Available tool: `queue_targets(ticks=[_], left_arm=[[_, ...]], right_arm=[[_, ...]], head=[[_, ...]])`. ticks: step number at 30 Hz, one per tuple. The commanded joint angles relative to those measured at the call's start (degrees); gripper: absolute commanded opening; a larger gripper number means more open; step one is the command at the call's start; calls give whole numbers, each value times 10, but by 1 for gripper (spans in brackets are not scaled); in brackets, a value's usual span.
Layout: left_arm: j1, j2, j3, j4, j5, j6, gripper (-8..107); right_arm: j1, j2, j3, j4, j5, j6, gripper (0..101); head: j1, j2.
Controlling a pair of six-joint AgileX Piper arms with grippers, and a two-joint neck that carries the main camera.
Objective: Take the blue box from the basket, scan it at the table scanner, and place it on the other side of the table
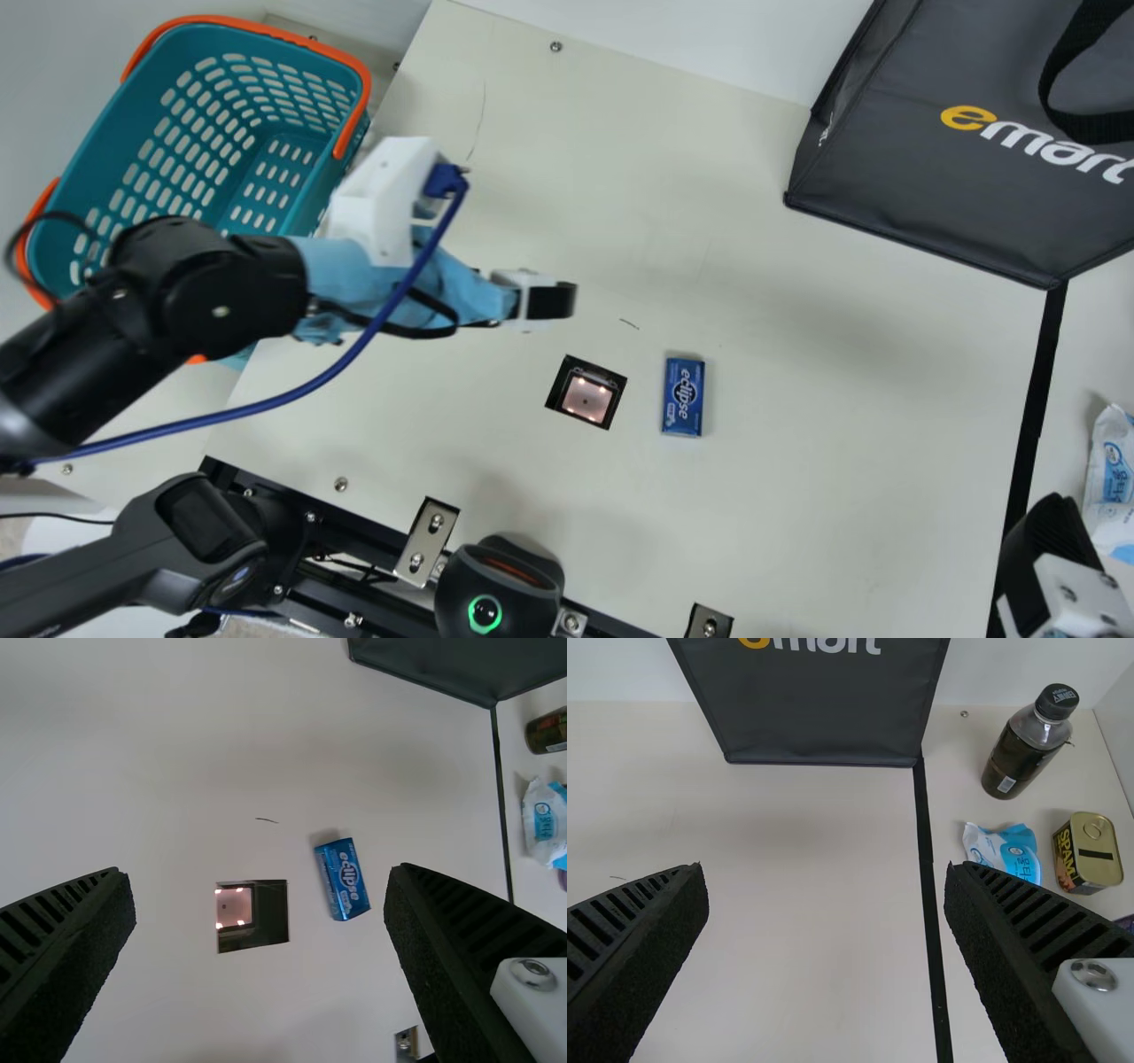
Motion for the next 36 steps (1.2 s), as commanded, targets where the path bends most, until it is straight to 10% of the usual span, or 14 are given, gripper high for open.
queue_targets(ticks=[1,21,36], left_arm=[[21,-34,0,12,20,47,90],[94,-196,-85,234,129,86,90],[108,-213,-100,246,140,85,90]], right_arm=[[0,0,0,0,0,0,95],[0,0,0,0,0,0,95],[0,0,0,0,1,0,95]], head=[[-15,2],[-15,-24],[-15,-198]])
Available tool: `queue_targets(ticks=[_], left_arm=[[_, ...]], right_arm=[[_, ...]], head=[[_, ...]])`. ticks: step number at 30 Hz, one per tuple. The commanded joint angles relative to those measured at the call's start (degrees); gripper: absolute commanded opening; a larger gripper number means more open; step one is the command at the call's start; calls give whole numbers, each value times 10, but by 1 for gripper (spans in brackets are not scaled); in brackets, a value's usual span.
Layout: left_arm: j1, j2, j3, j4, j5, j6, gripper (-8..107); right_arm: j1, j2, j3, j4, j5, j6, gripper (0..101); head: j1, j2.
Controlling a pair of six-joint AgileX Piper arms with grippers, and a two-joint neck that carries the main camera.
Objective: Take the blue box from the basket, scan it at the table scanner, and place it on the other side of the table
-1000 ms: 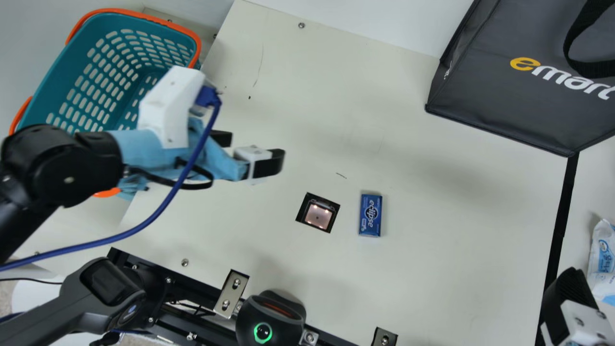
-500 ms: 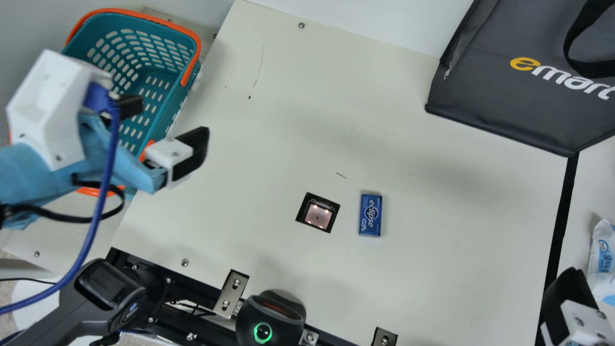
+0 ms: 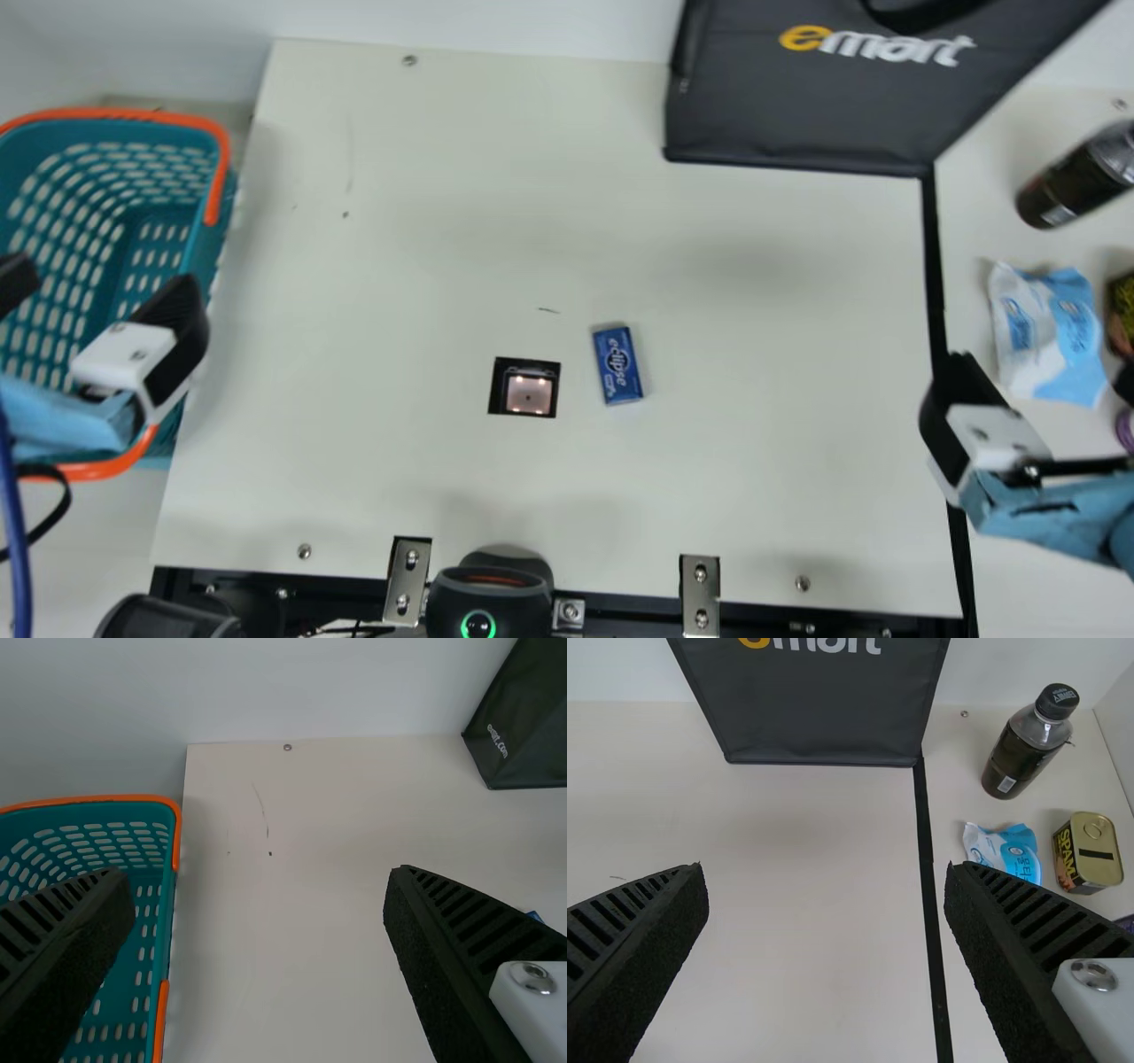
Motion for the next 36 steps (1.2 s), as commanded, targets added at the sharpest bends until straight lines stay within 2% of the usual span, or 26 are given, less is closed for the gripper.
queue_targets(ticks=[1,6,12,21,25,31,36], left_arm=[[0,0,0,0,0,0,90],[0,0,0,0,0,0,90],[0,0,0,0,0,0,90],[0,0,0,0,0,0,90],[0,0,0,0,0,0,90],[0,0,0,0,0,0,90],[0,0,0,0,0,0,90]], right_arm=[[0,0,0,0,0,0,95],[5,4,-1,-2,1,-3,95],[47,23,4,8,4,-30,95],[125,43,34,65,4,-112,95],[142,58,40,84,4,-128,95],[167,107,12,79,4,-113,95],[219,157,-15,45,4,-57,95]], head=[[-15,-14],[-15,-14],[-15,-14],[-15,-14],[-15,-14],[-15,-14],[-15,-14]])
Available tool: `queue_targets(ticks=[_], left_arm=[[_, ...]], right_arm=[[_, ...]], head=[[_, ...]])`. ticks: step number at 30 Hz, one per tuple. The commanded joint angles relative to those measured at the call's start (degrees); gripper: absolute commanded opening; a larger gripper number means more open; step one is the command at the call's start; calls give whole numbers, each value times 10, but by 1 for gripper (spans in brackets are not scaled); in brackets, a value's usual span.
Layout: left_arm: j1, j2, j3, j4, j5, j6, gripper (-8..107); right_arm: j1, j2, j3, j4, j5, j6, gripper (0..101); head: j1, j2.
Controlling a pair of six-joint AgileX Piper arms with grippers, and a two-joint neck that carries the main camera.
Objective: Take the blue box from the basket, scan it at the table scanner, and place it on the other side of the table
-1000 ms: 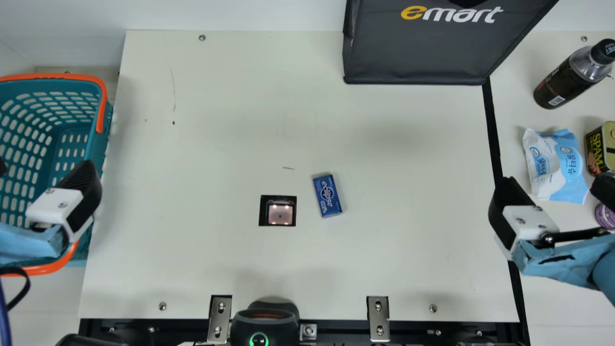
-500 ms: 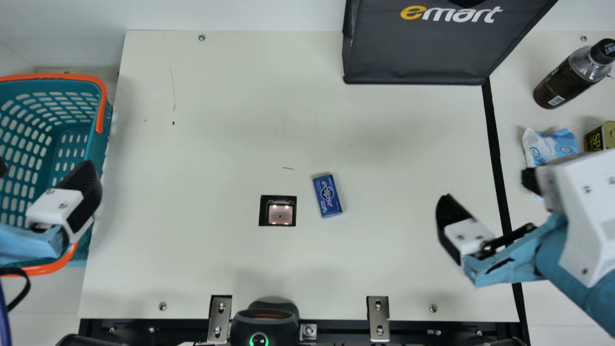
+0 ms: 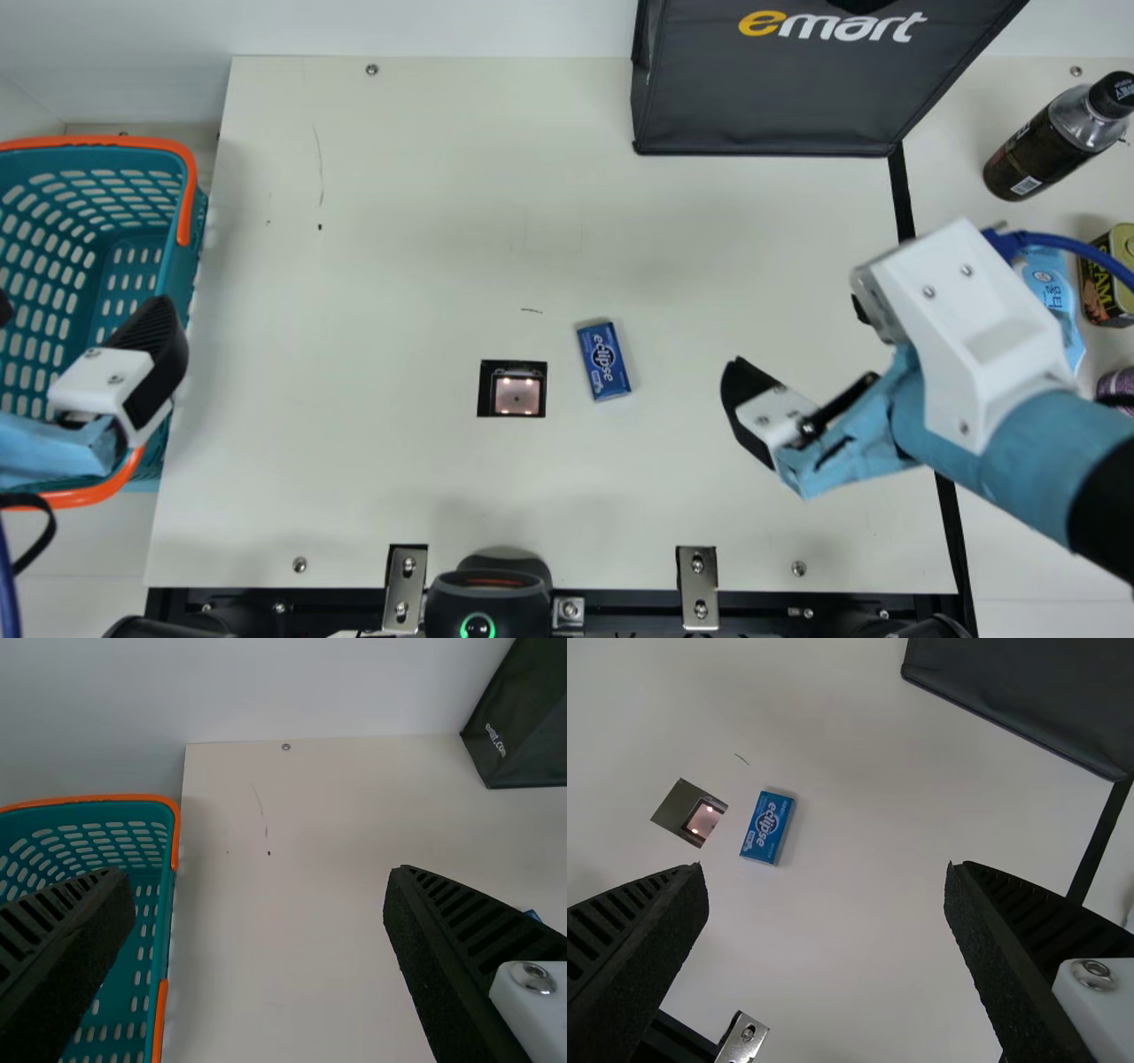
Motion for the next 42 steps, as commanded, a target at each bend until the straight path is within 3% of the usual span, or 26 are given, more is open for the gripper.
queue_targets(ticks=[1,10,14,27,42], left_arm=[[0,0,0,0,0,0,90],[0,0,0,0,0,0,90],[0,0,0,0,0,0,90],[0,0,0,0,0,0,90],[0,0,0,0,0,0,90]], right_arm=[[33,26,-11,-18,1,39,95],[137,104,-53,-82,1,191,95],[175,129,-51,-104,-8,251,95],[254,186,34,-139,-83,383,95],[299,263,111,-153,-175,456,95]], head=[[-15,0],[-15,0],[-15,0],[-15,0],[-15,0]])
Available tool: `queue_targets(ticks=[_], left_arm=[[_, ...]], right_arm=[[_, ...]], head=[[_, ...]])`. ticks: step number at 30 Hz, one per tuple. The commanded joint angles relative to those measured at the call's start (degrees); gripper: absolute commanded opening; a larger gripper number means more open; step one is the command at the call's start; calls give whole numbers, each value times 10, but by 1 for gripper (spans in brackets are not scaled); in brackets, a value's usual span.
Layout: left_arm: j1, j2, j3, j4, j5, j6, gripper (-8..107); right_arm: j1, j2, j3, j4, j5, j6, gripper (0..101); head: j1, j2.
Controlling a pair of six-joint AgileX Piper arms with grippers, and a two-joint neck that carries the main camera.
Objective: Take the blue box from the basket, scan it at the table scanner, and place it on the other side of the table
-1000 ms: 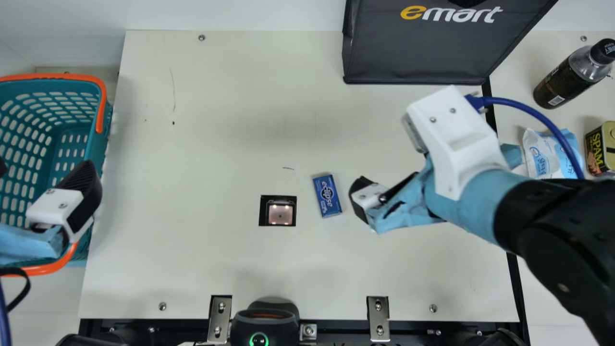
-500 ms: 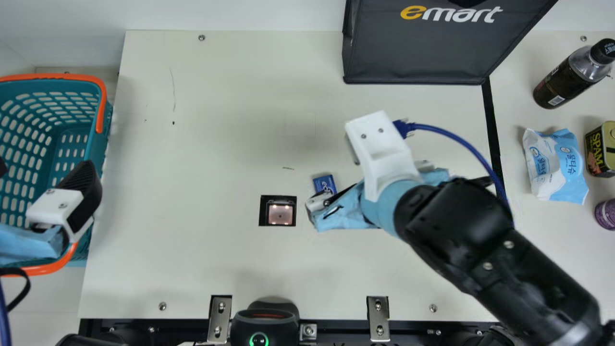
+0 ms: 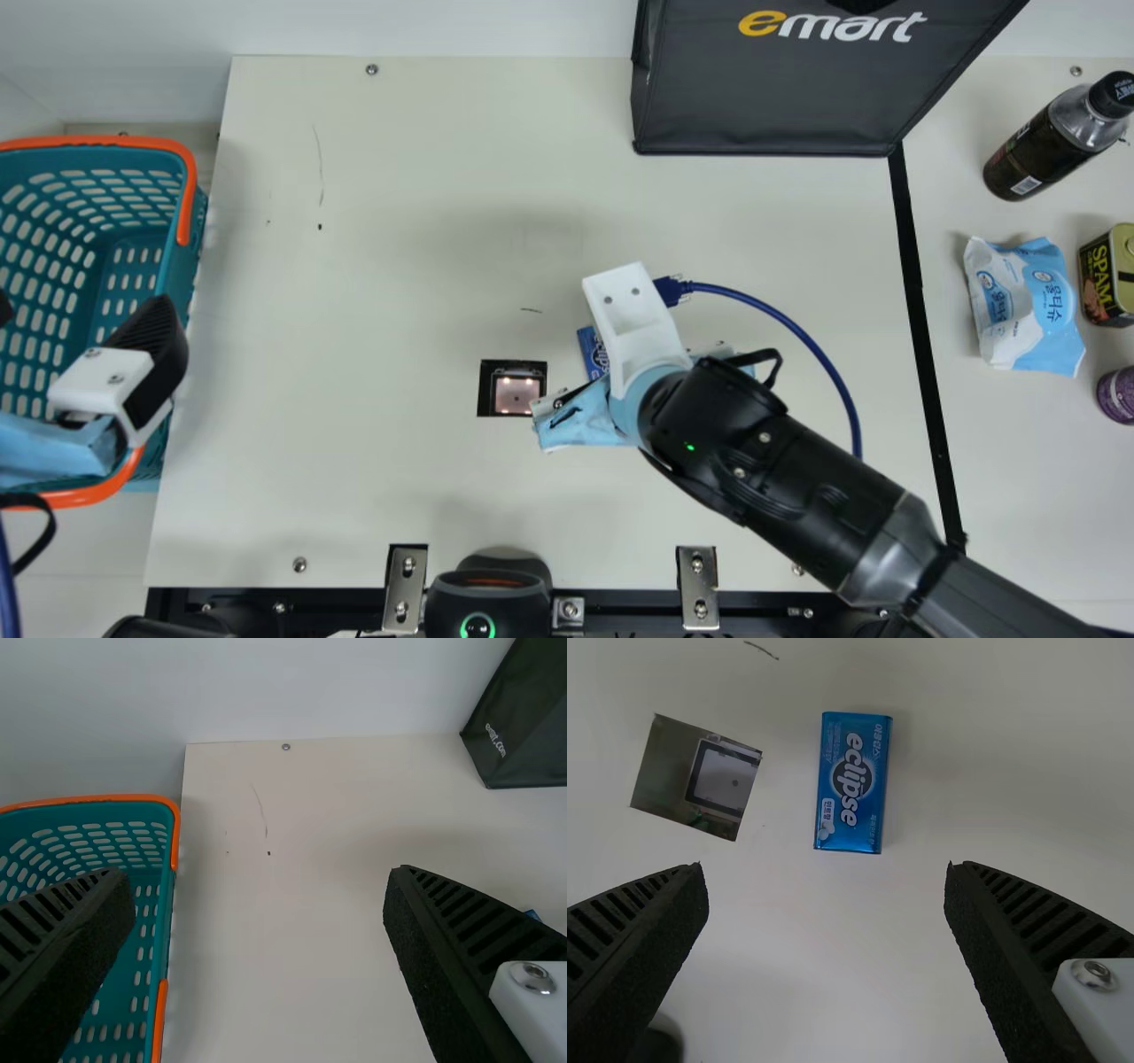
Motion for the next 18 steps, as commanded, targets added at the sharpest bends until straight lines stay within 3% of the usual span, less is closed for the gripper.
queue_targets(ticks=[1,18], left_arm=[[0,0,0,0,0,0,90],[0,0,0,0,0,0,90]], right_arm=[[2,9,5,1,-12,3,95],[-4,61,24,8,-68,1,95]], head=[[-15,1],[-15,1]])
